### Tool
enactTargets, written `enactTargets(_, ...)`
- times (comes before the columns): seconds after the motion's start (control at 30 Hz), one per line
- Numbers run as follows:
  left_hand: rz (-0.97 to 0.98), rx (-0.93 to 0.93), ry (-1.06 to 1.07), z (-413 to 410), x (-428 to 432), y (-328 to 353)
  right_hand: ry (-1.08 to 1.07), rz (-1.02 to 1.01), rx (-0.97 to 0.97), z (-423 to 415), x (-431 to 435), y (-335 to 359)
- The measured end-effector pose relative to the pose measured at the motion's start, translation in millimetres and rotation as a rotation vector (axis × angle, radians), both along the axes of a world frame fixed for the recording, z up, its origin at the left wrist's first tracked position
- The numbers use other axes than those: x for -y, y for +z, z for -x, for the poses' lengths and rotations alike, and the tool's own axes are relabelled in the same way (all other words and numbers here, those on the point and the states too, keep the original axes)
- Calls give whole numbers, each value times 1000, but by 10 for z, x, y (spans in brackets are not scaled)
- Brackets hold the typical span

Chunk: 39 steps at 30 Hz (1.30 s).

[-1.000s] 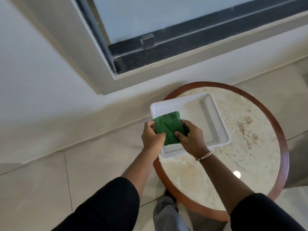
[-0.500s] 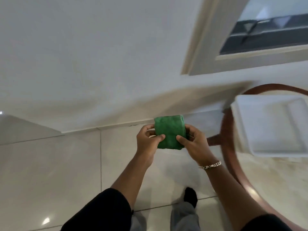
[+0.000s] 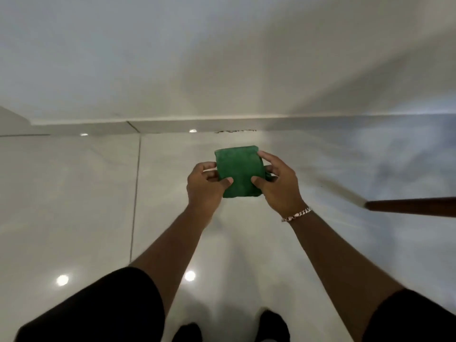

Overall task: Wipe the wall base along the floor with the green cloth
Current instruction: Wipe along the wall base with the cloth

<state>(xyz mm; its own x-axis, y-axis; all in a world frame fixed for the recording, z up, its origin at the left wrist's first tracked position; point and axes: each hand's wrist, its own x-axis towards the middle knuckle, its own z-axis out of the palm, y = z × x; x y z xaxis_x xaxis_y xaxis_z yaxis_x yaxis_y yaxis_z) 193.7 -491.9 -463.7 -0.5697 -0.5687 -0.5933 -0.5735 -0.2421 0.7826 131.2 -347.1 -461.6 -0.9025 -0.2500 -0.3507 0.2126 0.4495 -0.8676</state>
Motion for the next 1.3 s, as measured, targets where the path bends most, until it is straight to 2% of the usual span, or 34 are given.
enactTargets(0.17, 170, -113, -66, 237, 300, -914, -31, -27, -110, 364, 385, -935)
enactTargets(0.23, 389, -173, -192, 247, 425, -1132, -83, -55, -161, 431, 468, -1138)
enactTargets(0.3, 704, -181, -413, 226, 581, -1326, -121, -186, -289, 422, 535, -1241)
enactTargets(0.37, 974, -63, -659, 214, 767, -1509, -110, -361, -509, 382, 639, -1305)
enactTargets(0.47, 1186, 156, -794, 217, 968, -1713, 207, -498, -714, 330, 886, -1446)
enactTargets(0.53, 1215, 207, -790, 257, 1027, -1755, 370, -615, -748, 331, 963, -1587)
enactTargets(0.63, 1212, 255, -788, 315, 1105, -1741, 404, -673, -779, 481, 958, -1664)
enactTargets(0.73, 1195, 286, -781, 344, 1137, -1738, 399, -720, -732, 660, 836, -1632)
enactTargets(0.9, 1182, 288, -774, 340, 1145, -1745, 72, -854, -541, 757, 486, -1604)
enactTargets(1.03, 1197, 290, -767, 346, 1162, -1788, -51, -869, -401, 658, 907, -1531)
enactTargets(1.17, 1221, 318, -792, 354, 1163, -1811, 222, -775, -493, 405, 1389, -1514)
enactTargets(1.3, 1220, 289, -850, 273, 1279, -1789, 409, -704, -606, 550, 1116, -1530)
